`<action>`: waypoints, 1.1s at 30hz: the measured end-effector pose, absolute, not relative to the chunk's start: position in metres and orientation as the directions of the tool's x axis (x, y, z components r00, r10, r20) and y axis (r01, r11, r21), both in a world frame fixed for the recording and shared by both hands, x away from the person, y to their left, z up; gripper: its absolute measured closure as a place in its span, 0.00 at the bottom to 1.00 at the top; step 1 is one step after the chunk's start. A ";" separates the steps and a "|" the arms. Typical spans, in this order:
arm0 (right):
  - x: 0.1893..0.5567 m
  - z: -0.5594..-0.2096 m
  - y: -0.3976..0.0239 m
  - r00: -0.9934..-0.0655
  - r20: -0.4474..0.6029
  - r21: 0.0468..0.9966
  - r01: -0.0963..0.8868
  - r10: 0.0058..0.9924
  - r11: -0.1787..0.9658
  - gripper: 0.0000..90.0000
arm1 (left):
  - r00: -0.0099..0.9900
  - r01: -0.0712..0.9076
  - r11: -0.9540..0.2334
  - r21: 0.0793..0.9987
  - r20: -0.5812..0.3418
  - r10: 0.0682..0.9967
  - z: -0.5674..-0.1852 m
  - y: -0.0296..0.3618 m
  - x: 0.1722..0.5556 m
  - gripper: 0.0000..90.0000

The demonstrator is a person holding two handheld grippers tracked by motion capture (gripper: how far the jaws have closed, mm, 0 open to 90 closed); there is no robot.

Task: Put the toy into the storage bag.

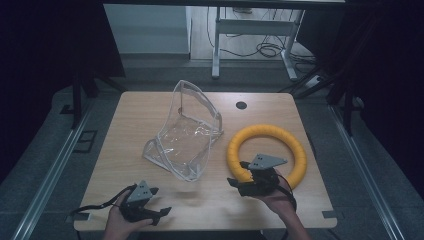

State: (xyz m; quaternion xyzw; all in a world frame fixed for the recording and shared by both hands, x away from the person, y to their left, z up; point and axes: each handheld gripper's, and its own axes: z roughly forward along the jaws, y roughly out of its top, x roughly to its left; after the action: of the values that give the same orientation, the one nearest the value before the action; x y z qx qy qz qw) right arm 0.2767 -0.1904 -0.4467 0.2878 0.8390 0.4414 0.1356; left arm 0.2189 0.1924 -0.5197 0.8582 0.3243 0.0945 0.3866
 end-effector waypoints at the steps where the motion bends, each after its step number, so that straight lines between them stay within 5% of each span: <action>1: 0.277 -0.445 -0.193 -0.796 0.029 0.813 0.370 0.605 0.449 0.31 | 0.772 0.483 -0.491 0.725 -0.088 0.630 -0.520 0.192 0.219 0.21; 33: 0.305 -0.443 -0.209 -0.821 0.022 0.637 0.451 0.570 0.625 0.32 | 0.773 0.491 -0.480 0.727 -0.109 0.626 -0.520 0.191 0.220 0.21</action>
State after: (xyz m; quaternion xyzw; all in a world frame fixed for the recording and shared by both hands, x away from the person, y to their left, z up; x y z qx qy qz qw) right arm 0.3052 -0.2086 -0.4433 0.2849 0.8967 0.3262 0.0911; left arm 0.2195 0.1912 -0.5197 0.8559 0.3262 0.0857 0.3920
